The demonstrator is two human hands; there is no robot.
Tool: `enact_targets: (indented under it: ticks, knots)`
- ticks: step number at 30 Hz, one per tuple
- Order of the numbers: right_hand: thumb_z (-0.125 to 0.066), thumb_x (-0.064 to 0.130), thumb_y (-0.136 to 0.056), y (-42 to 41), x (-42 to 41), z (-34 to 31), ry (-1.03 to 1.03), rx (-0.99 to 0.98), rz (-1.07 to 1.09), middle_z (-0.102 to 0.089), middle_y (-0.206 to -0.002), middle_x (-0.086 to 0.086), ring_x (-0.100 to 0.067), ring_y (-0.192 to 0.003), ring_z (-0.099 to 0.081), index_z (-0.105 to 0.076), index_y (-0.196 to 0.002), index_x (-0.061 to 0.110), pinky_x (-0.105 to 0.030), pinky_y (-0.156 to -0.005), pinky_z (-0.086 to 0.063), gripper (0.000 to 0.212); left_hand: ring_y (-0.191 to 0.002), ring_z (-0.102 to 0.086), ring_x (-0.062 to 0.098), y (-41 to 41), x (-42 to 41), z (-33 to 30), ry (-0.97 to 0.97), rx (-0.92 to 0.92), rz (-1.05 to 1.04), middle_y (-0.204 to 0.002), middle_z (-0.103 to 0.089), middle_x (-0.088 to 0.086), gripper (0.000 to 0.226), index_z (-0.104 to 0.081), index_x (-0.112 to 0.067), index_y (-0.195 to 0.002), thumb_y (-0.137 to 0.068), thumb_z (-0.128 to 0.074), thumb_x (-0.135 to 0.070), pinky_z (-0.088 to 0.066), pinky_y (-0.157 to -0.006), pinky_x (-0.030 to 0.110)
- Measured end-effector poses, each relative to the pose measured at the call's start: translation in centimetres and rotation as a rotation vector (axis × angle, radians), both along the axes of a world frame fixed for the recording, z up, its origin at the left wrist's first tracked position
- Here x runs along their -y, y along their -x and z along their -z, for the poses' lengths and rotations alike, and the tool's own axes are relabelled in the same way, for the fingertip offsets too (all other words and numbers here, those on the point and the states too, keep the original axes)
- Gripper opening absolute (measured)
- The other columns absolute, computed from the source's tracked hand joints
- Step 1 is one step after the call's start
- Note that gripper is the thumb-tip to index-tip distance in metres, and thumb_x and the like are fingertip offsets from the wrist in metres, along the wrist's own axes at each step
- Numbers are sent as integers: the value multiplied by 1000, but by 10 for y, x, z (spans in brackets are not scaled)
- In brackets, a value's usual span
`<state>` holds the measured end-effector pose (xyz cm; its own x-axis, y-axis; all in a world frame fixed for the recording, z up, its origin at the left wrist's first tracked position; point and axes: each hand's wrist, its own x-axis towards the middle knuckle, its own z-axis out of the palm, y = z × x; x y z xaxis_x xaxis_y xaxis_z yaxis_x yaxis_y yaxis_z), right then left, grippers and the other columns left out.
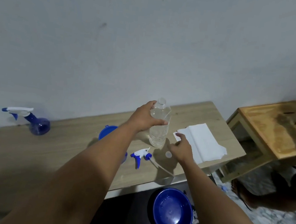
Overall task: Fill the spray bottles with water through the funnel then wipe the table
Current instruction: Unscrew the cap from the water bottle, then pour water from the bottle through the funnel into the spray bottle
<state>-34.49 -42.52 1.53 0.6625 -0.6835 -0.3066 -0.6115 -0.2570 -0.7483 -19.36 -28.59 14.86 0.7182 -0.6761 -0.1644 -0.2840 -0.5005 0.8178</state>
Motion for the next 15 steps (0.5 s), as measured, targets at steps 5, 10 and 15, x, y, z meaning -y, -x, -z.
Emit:
enact_targets:
  ticks: [5,10,15]
  knots:
    - [-100,37,-65,-20,1,-48,-51,244,-133,-40,-151,-6,-21,-137,-45,-25,-163,32,-45,-113,-45,123,-139,-48,14,3,-28,-26,-21,126,2,-152,-50,-8,107,-35,-37,-154,-65,-87,-63,-43,-110,35]
    - [-101,39,-62,-46,-18,-62,-59,355,-167,-51,-140,6,-18,-130,-51,-41,-151,27,-40,-106,-48,108,-143,-39,10,1,-81,-38,-38,251,-81,-156,-42,-11,101,-37,-37,-153,-68,-82,-68,-34,-109,27]
    - [-90,36,-78,-59,-39,-55,-53,367,-19,-57,-124,1,-23,-112,-56,-44,-138,21,-34,-88,-45,78,-145,-35,10,0,-135,-14,-88,166,-157,-159,-30,-14,115,-33,-40,-153,-56,-89,-67,-36,-118,35]
